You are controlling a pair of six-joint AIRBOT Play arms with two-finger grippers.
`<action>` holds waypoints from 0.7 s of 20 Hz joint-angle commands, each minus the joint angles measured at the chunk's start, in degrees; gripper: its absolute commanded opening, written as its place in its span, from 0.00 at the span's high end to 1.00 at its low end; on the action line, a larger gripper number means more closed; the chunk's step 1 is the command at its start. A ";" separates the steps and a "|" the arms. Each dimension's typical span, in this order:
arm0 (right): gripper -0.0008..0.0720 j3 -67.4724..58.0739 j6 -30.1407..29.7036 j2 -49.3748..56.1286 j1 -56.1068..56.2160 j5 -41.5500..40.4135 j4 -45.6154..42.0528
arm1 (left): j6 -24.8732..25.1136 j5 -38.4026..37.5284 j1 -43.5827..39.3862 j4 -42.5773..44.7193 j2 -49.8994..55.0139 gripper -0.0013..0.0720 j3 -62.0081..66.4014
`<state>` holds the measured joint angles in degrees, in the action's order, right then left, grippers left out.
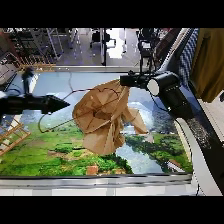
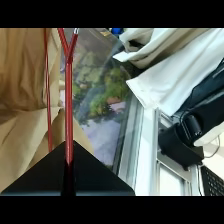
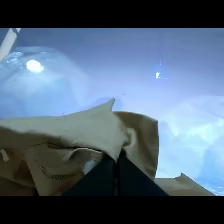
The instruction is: Fold the clothes and pants, and hang the long-sleeved shirts on hangers.
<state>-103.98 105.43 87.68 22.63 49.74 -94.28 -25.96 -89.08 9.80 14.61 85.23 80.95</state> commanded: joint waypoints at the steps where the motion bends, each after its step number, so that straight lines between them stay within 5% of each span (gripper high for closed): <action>1: 0.95 -0.07 -0.26 -0.31 1.60 0.85 0.20 | -0.76 4.63 -4.24 -0.02 4.48 0.96 -0.02; 7: 0.95 -0.07 -5.81 -4.70 5.01 7.85 -0.55 | -1.05 19.85 -4.39 -0.07 2.89 0.97 0.00; 14: 0.95 -0.07 -5.60 -5.25 4.22 7.63 -0.74 | -4.44 20.41 -0.66 4.92 -4.22 0.97 0.00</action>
<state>-104.01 99.96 82.67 26.79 57.12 -95.04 -28.36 -70.04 8.08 16.97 82.98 80.93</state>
